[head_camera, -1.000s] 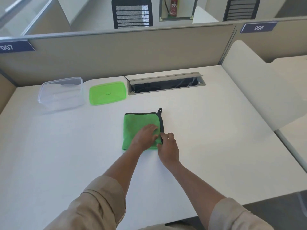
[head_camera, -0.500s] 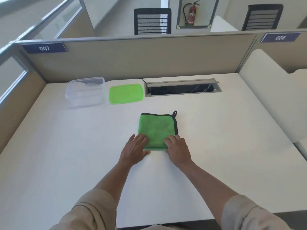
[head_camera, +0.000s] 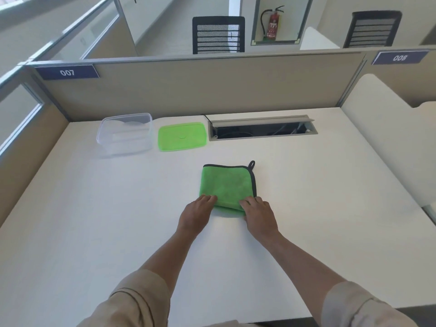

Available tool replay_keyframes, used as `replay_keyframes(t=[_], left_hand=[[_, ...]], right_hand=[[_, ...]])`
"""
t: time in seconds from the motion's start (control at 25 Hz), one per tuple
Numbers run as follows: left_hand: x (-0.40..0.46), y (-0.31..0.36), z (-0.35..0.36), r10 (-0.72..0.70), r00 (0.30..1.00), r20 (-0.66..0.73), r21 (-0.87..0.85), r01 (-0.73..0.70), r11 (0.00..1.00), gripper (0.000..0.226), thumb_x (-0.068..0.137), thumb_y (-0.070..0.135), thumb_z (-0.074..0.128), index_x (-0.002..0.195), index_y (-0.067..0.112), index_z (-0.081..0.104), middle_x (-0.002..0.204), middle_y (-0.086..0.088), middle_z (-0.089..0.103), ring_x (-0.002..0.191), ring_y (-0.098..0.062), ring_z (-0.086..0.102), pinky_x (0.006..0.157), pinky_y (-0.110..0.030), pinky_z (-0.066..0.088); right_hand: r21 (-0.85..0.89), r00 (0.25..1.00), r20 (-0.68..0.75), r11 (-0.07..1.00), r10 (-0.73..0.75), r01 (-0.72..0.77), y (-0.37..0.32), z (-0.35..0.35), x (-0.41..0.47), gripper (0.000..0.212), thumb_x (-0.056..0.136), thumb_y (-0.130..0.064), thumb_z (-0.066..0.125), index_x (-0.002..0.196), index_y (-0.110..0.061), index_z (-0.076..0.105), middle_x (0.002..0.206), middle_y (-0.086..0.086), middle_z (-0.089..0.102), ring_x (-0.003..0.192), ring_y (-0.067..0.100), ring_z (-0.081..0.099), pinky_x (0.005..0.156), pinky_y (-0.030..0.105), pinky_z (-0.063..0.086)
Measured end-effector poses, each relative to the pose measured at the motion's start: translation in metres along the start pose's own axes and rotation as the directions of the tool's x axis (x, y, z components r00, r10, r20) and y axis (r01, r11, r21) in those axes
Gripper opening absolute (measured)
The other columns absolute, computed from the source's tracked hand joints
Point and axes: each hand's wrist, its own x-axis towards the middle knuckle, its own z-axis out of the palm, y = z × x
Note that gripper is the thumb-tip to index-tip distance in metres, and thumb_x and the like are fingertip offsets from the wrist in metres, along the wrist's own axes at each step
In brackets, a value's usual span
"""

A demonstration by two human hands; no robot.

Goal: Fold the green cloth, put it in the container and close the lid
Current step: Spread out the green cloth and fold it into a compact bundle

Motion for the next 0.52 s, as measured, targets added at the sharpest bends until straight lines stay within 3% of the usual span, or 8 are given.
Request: replay_keyframes(t=[0.12, 0.24, 0.36, 0.52], left_hand=[[0.009, -0.003, -0.008, -0.024, 0.999, 0.047, -0.022, 0.025, 0.999, 0.007, 0.097, 0.013, 0.044, 0.102, 0.018, 0.042, 0.077, -0.001, 0.053, 0.064, -0.032, 0.049, 0.053, -0.036, 0.033], [0.019, -0.008, -0.013, -0.049, 0.996, 0.068, -0.074, 0.054, 0.996, 0.004, 0.099, 0.02, 0.04, 0.101, 0.016, 0.039, 0.078, -0.007, 0.059, 0.064, -0.034, 0.051, 0.053, -0.037, 0.035], [0.02, -0.015, -0.014, 0.036, 0.999, 0.005, -0.088, -0.035, 0.996, 0.013, 0.095, 0.026, 0.046, 0.103, 0.016, 0.046, 0.089, -0.008, 0.065, 0.08, -0.032, 0.058, 0.065, -0.037, 0.039], [0.013, -0.04, -0.013, 0.224, 0.975, -0.014, -0.075, -0.224, 0.972, 0.045, 0.08, 0.038, 0.068, 0.119, 0.019, 0.056, 0.115, 0.003, 0.065, 0.108, -0.018, 0.057, 0.093, -0.035, 0.044]], right_hand=[[-0.009, 0.999, -0.034, 1.0, -0.002, 0.001, 0.005, 0.001, 0.004, 0.046, 0.082, -0.001, 0.05, 0.124, -0.02, 0.055, 0.121, -0.001, 0.055, 0.108, 0.025, 0.051, 0.088, 0.036, 0.043], [-0.008, 0.998, -0.054, 1.0, -0.015, 0.014, 0.011, 0.0, 0.013, 0.047, 0.077, 0.005, 0.047, 0.118, -0.018, 0.058, 0.111, 0.001, 0.061, 0.104, 0.026, 0.054, 0.086, 0.036, 0.043], [0.078, 0.996, -0.08, 0.996, 0.043, -0.037, 0.016, -0.005, 0.024, 0.038, 0.074, 0.004, 0.046, 0.105, -0.013, 0.06, 0.09, 0.006, 0.065, 0.088, 0.032, 0.058, 0.069, 0.035, 0.039], [0.278, 0.986, -0.048, 0.95, 0.162, -0.142, 0.023, -0.013, 0.039, 0.032, 0.075, -0.002, 0.047, 0.102, -0.017, 0.055, 0.084, 0.006, 0.066, 0.075, 0.033, 0.057, 0.058, 0.036, 0.043]])
